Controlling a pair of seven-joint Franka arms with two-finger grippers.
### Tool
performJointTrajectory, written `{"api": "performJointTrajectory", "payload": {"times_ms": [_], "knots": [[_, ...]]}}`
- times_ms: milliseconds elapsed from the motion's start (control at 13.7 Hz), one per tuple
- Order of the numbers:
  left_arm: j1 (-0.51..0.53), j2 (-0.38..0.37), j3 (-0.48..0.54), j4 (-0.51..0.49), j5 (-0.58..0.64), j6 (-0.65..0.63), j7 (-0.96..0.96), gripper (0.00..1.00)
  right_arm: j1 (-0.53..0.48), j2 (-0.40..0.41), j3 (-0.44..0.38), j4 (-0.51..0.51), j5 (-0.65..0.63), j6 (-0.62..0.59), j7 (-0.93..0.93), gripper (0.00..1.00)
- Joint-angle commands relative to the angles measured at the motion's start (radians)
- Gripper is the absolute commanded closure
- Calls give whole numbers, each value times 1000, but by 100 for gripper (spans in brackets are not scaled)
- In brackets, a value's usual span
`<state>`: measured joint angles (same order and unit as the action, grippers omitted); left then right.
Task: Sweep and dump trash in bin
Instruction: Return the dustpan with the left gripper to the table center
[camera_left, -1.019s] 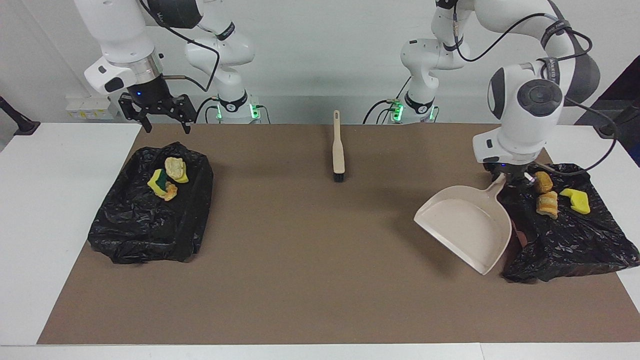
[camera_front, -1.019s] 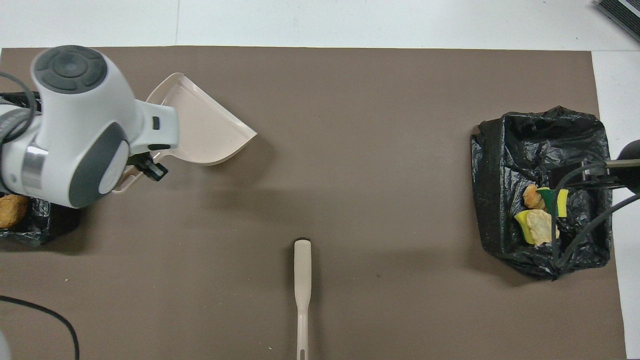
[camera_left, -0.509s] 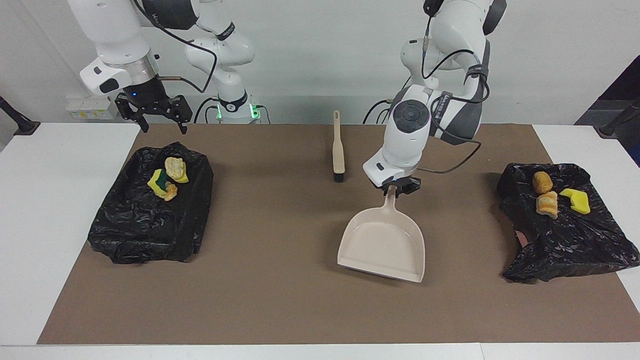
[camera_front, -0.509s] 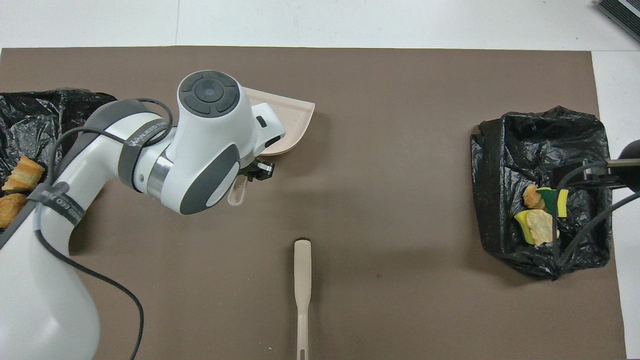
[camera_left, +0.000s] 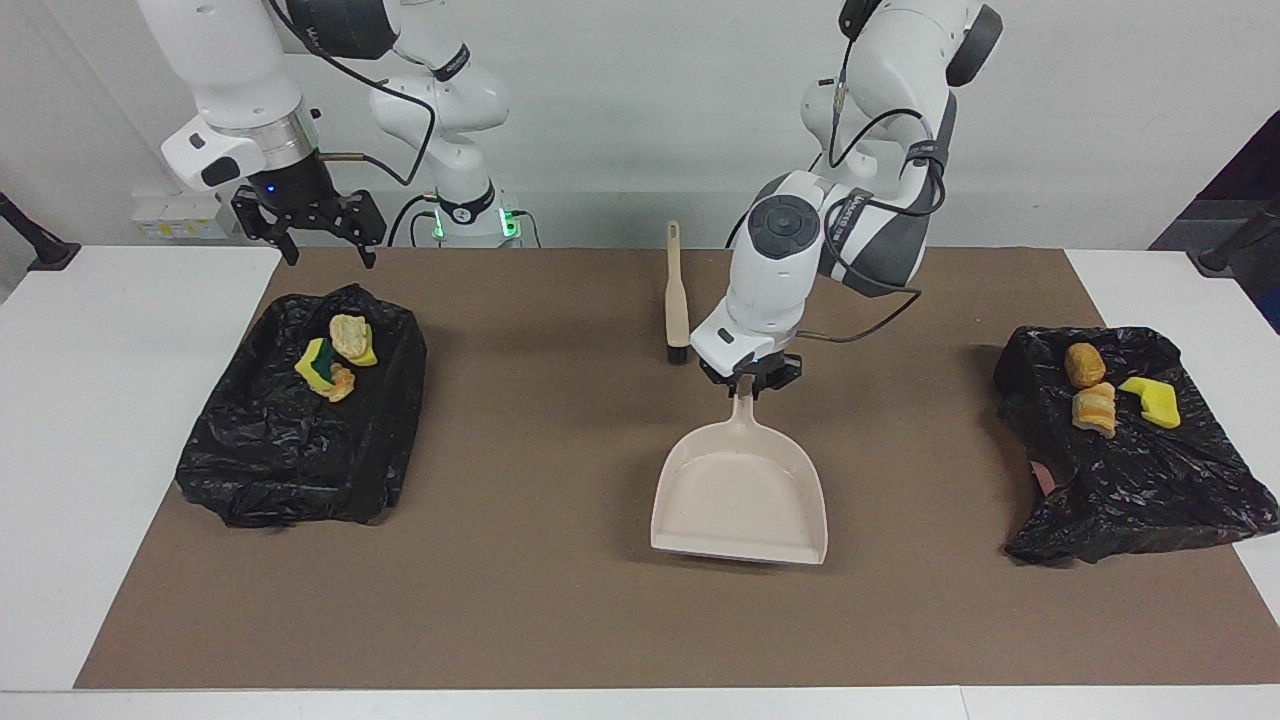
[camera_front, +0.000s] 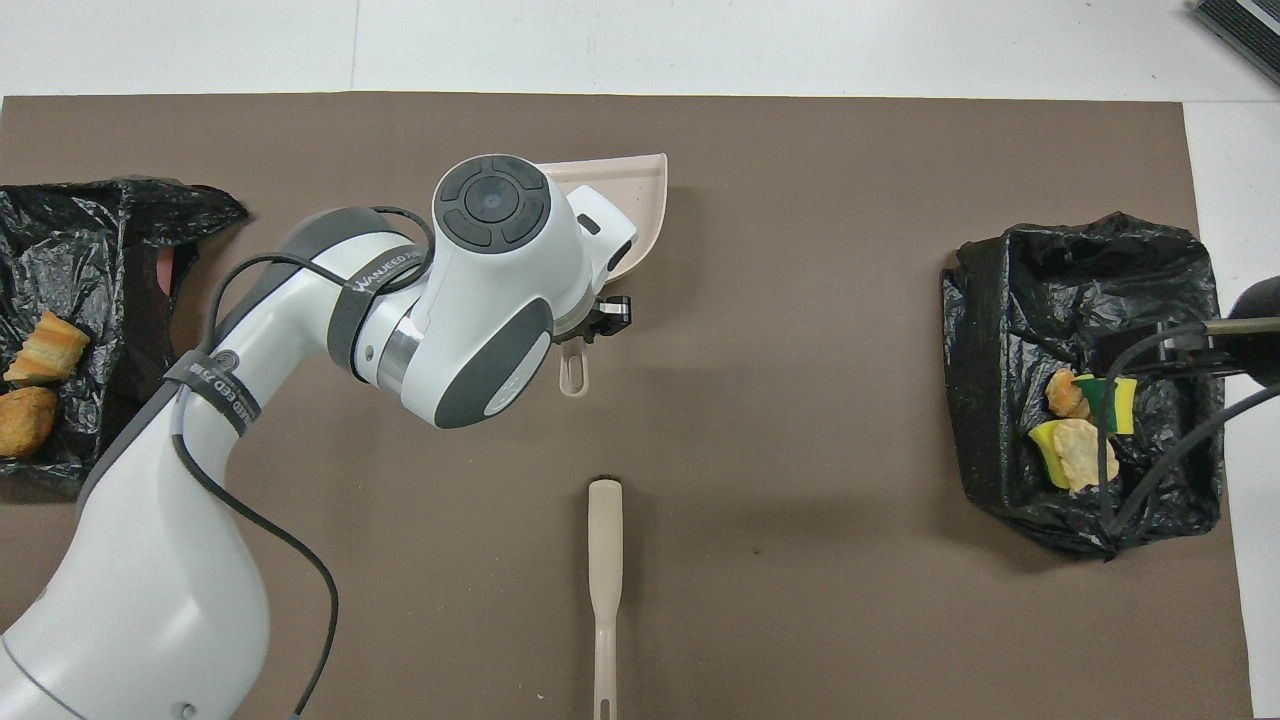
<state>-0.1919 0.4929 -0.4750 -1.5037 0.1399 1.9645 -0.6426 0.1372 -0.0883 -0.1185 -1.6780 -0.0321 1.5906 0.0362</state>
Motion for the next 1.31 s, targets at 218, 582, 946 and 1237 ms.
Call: {"api": "performJointTrajectory", "payload": {"times_ms": [218, 582, 946, 1237], "knots": [[-58, 46, 7, 20, 3, 11, -23, 80, -27, -22, 7, 3, 61, -15, -25, 0], [-66, 44, 9, -7, 6, -6, -22, 26, -25, -22, 8, 3, 61, -9, -21, 0], [-67, -54, 62, -33, 18, -65, 26, 0, -25, -21, 11, 3, 60, -6, -21, 0], [-63, -268, 192, -208, 12, -101, 214, 0, -27, -22, 13, 3, 58, -6, -25, 0]]}}
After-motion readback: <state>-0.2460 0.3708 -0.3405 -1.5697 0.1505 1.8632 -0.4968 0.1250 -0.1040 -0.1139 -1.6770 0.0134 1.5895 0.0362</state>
